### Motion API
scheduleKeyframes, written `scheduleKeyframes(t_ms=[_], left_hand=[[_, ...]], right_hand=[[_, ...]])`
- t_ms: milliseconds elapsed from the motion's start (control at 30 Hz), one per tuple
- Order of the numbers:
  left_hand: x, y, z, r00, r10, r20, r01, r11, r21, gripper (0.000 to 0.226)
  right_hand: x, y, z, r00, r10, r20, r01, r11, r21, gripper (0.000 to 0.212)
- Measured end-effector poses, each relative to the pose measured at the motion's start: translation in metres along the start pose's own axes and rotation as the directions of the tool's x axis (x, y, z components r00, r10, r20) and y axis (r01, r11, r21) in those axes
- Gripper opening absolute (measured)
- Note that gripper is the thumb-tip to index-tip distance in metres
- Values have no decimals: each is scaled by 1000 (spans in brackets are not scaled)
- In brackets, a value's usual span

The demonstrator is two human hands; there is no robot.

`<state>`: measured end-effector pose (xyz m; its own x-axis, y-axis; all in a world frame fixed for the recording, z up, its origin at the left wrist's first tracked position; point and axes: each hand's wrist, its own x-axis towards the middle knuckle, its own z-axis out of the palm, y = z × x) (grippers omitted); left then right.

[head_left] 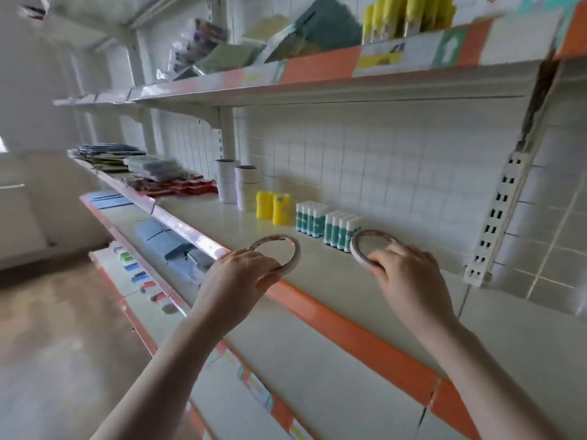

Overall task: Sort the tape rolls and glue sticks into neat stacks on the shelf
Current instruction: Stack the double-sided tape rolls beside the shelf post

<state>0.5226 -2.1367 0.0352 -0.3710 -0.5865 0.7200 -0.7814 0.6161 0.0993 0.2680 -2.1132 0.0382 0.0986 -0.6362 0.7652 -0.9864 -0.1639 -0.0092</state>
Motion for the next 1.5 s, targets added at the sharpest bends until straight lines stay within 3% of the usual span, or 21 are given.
scheduleKeyframes(t_ms=[200,367,600,933,1067,1367,1500], left_hand=[[43,-129,20,1000,-5,26,3,999,52,2],[88,-228,23,999,-29,22,28,998,58,10],[127,-345,41,999,-38,-15,38,999,17,10],[193,-495,89,993,118,-26,-121,986,-115,20],[215,-537,103,987,158,-16,-159,975,-154,20],[232,-571,123,987,162,-1,-159,965,-210,12],[237,-577,128,985,173,12,-166,959,-229,30]], right_hand=[[95,-36,103,1000,-5,17,4,995,102,12],[183,-64,170,998,-8,57,1,992,123,2],[269,-114,250,994,-22,107,7,991,137,14],[375,-168,336,985,125,122,-130,991,37,13],[401,-179,358,959,197,202,-198,980,-19,15],[427,-187,381,913,193,359,-201,979,-17,13],[428,-184,387,887,218,408,-222,974,-38,14]])
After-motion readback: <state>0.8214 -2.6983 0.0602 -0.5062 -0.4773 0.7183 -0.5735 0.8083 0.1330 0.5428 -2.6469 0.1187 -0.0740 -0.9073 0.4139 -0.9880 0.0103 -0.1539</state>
